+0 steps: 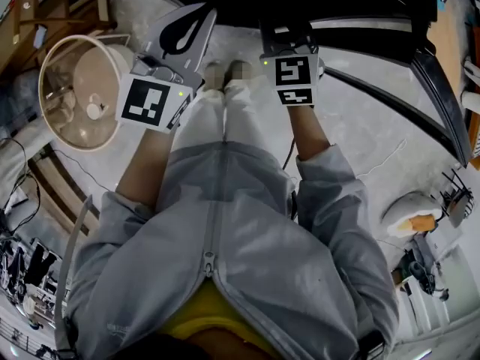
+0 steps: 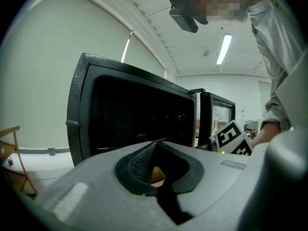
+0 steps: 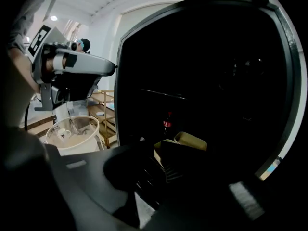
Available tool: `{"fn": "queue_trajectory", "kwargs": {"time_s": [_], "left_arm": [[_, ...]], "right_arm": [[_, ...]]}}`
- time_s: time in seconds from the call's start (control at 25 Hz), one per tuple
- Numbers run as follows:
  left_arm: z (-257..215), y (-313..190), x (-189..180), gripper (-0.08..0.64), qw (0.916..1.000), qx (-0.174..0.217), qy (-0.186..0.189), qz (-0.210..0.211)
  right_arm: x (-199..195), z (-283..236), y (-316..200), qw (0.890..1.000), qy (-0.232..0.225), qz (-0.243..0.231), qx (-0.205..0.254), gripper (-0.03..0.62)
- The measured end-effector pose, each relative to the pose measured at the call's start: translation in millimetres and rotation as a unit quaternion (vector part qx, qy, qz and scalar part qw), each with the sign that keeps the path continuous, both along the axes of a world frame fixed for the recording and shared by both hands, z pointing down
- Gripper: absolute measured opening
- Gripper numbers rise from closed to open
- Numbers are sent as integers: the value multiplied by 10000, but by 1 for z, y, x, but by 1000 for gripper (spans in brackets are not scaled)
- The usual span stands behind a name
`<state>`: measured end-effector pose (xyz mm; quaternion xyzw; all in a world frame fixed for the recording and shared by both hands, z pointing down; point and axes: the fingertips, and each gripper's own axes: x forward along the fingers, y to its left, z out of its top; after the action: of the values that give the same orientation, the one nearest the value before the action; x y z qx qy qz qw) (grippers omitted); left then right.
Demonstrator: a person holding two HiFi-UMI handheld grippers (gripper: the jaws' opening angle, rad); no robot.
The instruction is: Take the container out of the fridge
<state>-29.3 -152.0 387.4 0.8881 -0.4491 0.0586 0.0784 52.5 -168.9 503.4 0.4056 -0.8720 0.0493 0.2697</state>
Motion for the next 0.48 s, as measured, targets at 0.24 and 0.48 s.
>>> {"fn": "queue_trajectory", "kwargs": {"time_s": [0.24, 0.48], "left_arm": [[23, -4, 3, 5, 9999, -76, -115, 92], [62, -10, -3, 5, 9994, -210, -196, 193]], "right_arm": [[9, 30, -9, 9988, 446, -30, -217, 84], [-1, 70, -21, 9936, 1043, -289, -333, 97]]}}
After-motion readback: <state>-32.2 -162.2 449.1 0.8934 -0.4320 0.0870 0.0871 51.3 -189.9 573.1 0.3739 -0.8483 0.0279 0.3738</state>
